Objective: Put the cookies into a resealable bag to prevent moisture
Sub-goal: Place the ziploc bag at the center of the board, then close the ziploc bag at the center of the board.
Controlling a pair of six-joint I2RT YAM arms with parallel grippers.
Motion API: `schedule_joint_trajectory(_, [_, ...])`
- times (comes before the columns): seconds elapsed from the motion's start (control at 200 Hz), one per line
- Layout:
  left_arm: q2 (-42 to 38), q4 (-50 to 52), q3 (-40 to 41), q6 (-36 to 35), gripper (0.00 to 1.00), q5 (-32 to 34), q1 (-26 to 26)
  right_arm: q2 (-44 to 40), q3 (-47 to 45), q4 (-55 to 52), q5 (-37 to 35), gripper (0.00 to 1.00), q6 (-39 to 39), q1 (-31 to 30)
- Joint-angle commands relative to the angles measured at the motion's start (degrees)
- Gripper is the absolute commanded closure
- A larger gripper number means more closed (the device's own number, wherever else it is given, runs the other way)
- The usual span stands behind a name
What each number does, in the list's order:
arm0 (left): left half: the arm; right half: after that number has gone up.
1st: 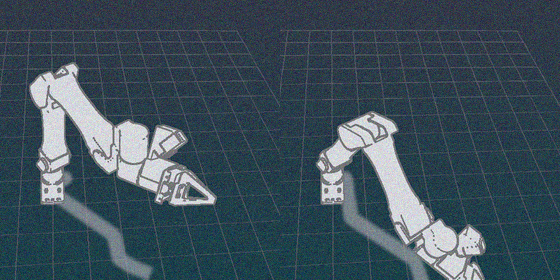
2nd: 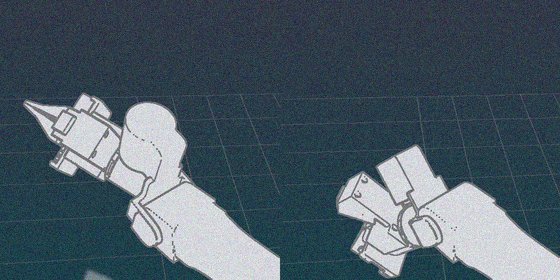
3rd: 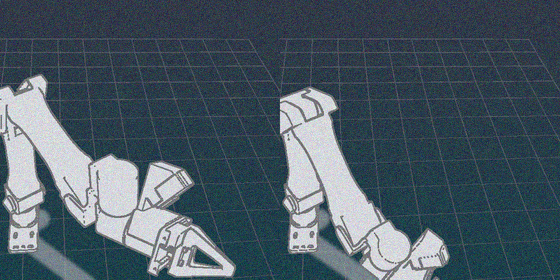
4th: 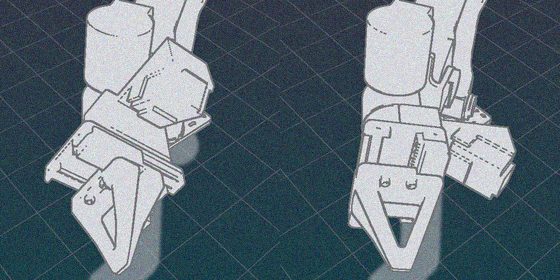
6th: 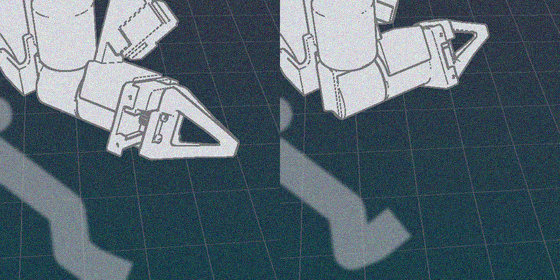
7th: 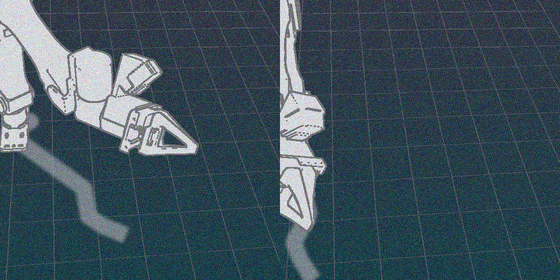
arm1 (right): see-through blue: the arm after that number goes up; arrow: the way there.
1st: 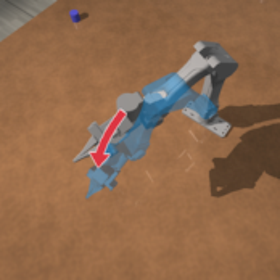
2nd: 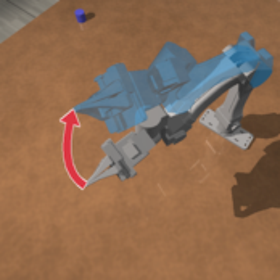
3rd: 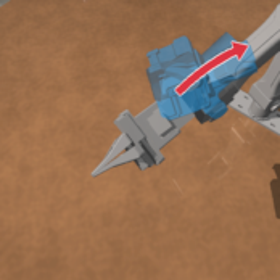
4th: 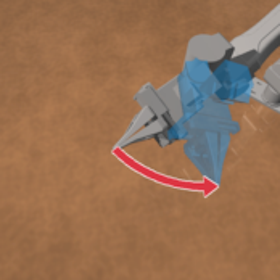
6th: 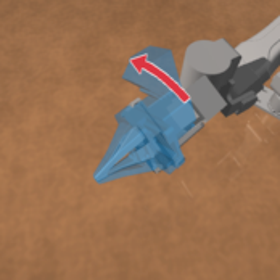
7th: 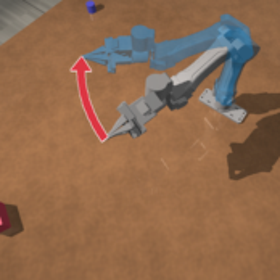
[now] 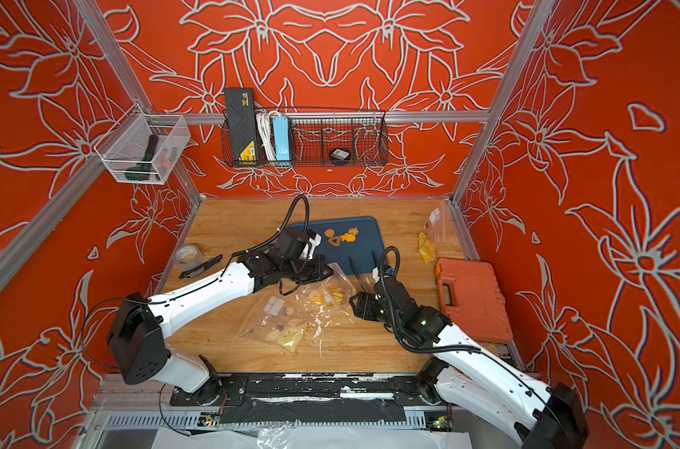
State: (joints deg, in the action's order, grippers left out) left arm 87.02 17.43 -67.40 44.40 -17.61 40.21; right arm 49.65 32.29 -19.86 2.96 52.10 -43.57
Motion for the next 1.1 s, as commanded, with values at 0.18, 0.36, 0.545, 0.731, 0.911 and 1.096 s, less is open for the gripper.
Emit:
schedule_joint_trajectory(0.18, [0.29,-1.42,-0.9,0.07,1.0,0.91,0.05,6.51,2.29,0.44,0.23,0.42,7.77,-1.51])
schedule_joint_trajectory(0.36, [0.17,-1.43,-0.81,-1.31,1.0,-0.27,0.05,4.46,2.79,-1.07,-0.73,0.76,8.08,-1.52])
schedule_joint_trajectory(0.545, [0.46,-2.4,-2.15,-7.92,1.0,-8.18,0.11,2.63,4.03,-0.81,0.42,1.0,8.55,-1.6])
schedule_joint_trajectory(0.731, [1.09,9.67,-9.96,-20.82,1.0,-8.11,1.53,-3.04,6.72,0.79,2.53,1.0,7.06,-1.69])
schedule_joint_trajectory(0.911, [1.81,17.57,-14.02,-27.52,0.96,-5.83,1.89,-3.43,7.05,2.9,4.04,1.0,9.19,-1.7])
schedule_joint_trajectory(1.096, [3.58,20.62,-15.31,-29.81,0.85,-3.1,1.89,-2.7,6.7,3.18,-1.29,1.0,11.71,-1.6])
